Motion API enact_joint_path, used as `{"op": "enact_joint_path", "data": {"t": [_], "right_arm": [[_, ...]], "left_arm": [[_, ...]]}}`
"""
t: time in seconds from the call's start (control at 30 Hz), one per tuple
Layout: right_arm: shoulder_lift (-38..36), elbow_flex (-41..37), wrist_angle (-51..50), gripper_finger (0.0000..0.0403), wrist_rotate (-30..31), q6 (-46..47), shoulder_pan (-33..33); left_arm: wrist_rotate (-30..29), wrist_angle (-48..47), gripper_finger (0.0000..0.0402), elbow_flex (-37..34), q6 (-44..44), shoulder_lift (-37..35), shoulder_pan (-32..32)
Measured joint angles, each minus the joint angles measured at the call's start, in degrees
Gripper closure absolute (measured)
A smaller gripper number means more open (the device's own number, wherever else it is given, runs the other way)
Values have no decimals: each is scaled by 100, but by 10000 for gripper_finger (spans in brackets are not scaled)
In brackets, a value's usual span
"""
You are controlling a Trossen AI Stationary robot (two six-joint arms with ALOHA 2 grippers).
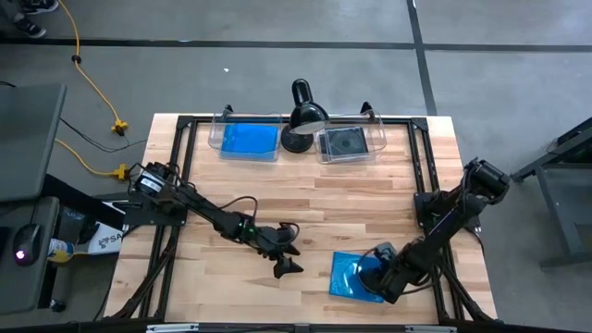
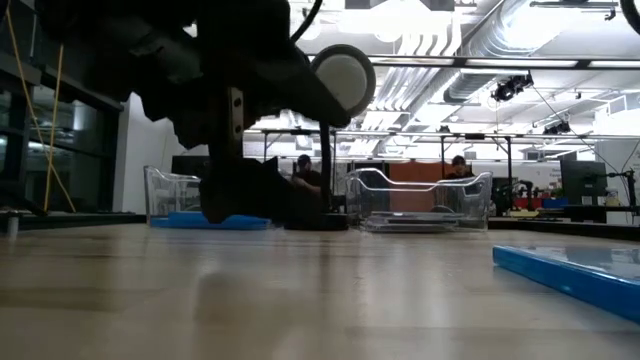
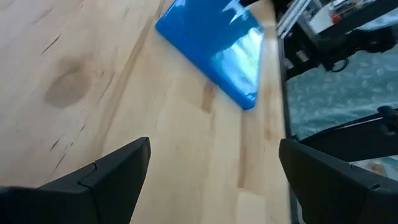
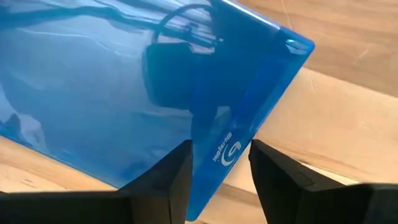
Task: Pick & place jewel cases by type
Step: Put the blue CD case into the left transparent bin
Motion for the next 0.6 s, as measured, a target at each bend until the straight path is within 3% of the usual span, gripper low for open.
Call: {"op": "enact_joint_path", "data": {"t": [0.37,0.6], "right_arm": [[0,-9,-324,259,-60,62,-61],[109,-9,47,259,177,-92,-297]], "left_arm": [[38,-17,48,-4,17,2,0],[39,-17,48,-4,19,2,0]]}}
